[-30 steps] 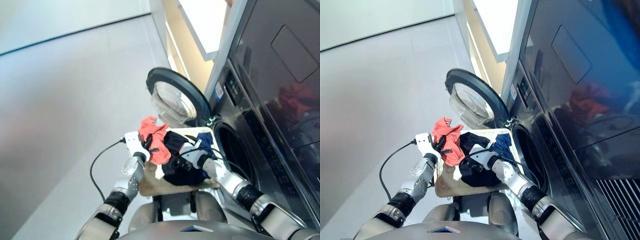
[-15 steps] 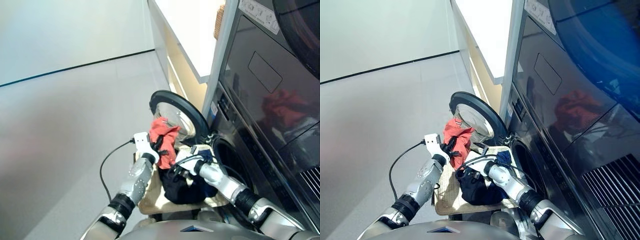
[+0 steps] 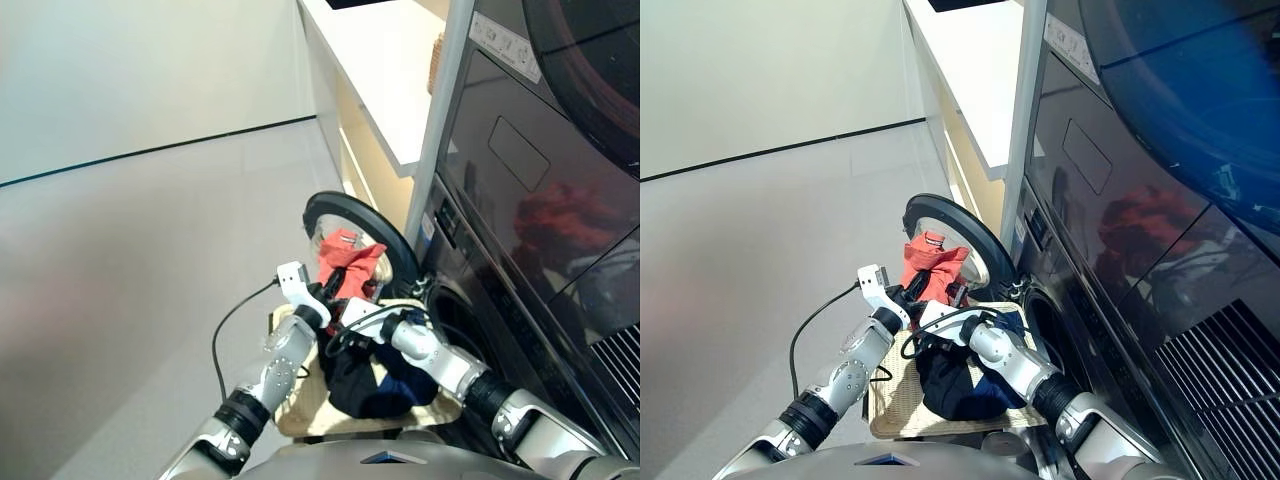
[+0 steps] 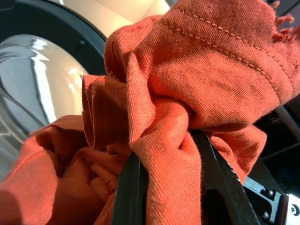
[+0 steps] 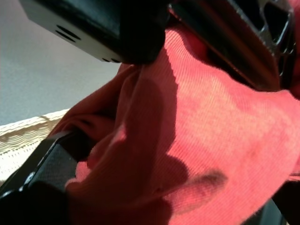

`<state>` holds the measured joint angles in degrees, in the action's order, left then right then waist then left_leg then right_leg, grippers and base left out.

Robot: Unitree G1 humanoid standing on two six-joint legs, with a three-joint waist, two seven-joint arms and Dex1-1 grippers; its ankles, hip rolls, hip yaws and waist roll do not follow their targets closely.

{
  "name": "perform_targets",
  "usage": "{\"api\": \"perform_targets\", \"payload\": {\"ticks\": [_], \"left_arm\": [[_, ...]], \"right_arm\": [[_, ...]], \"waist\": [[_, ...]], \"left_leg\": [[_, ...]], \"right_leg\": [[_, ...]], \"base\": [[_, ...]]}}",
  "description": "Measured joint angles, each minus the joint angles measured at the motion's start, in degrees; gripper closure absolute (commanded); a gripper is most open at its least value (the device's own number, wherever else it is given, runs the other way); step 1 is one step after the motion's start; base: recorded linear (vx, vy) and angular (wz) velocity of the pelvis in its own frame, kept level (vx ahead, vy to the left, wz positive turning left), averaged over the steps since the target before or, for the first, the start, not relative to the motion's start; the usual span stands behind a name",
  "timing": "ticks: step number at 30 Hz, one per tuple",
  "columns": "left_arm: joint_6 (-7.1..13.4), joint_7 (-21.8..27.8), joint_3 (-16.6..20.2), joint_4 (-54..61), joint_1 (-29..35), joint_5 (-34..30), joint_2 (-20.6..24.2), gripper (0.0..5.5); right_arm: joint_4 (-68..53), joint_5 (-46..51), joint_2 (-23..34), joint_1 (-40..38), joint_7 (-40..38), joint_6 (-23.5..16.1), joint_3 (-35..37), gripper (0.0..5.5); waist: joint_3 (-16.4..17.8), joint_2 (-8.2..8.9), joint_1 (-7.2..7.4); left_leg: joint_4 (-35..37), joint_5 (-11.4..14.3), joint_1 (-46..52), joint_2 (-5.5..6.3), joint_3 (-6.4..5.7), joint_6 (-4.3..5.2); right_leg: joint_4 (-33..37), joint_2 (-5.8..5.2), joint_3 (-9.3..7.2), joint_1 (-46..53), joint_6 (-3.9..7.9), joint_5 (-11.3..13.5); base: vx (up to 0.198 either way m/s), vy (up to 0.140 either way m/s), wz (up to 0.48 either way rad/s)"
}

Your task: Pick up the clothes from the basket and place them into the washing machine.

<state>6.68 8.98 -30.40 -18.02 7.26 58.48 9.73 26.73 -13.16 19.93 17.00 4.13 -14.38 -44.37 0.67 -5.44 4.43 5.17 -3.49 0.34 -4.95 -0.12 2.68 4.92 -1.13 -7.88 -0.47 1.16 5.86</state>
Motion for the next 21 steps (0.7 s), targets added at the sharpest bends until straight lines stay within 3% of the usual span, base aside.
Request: {"api": "perform_targets", "payload": {"ticks": [1,4,12,13,14,21], "left_arm": [[-0.1,0.0,-0.1,0.3,0.0,0.1,0.2,5.5],[-0.7,0.0,-0.6,0.8,-0.1,1.0,0.5,5.5],[-0.9,0.1,-1.2,1.1,-1.2,1.1,1.2,5.5],[-0.9,0.1,-1.1,1.2,-1.2,1.1,1.3,4.29],[-0.9,0.2,-1.1,1.9,-1.2,1.2,1.3,0.0],[-0.7,1.7,1.0,4.5,-2.1,1.1,0.5,0.0]], "right_arm": [[-0.1,0.0,0.0,0.0,-0.1,-0.1,0.0,2.76],[-1.1,-0.1,0.6,0.1,-1.5,0.0,0.2,5.5],[-1.4,-1.4,1.6,0.1,-2.3,0.0,0.4,5.5],[-1.5,-1.9,1.6,0.1,-2.5,0.0,0.4,5.5],[-1.5,-2.3,1.5,0.1,-2.8,0.1,0.4,5.5],[-1.6,-2.5,1.7,-0.4,-4.0,0.3,3.3,5.5]], "waist": [[0.0,0.0,-0.01],[0.0,0.01,0.02],[0.0,0.02,0.05],[0.0,0.02,0.05],[0.0,0.03,0.05],[-0.1,0.03,0.06]], "left_leg": [[0.0,0.0,0.0,-0.01,-0.01,0.01],[-0.1,-0.1,0.1,0.02,-0.01,0.21],[0.0,-0.1,0.3,0.0,-0.01,0.14],[0.0,-0.1,0.3,0.0,-0.01,0.13],[0.0,-0.1,0.3,0.0,-0.02,0.12],[0.0,-0.1,0.3,-0.01,0.0,0.15]], "right_leg": [[0.0,0.02,0.0,0.0,0.0,0.0],[0.0,0.0,0.0,0.1,0.0,0.0],[0.0,0.01,-0.01,0.3,0.0,0.0],[0.0,0.01,-0.02,0.3,0.0,0.0],[0.0,0.01,-0.02,0.3,0.0,0.0],[0.0,0.03,-0.02,0.3,0.0,0.0]], "base": [[0.0,0.0,0.0],[0.0,0.0,0.0],[0.0,0.0,0.0],[0.0,0.0,0.0],[0.0,0.0,0.0],[0.0,0.0,0.0]]}}
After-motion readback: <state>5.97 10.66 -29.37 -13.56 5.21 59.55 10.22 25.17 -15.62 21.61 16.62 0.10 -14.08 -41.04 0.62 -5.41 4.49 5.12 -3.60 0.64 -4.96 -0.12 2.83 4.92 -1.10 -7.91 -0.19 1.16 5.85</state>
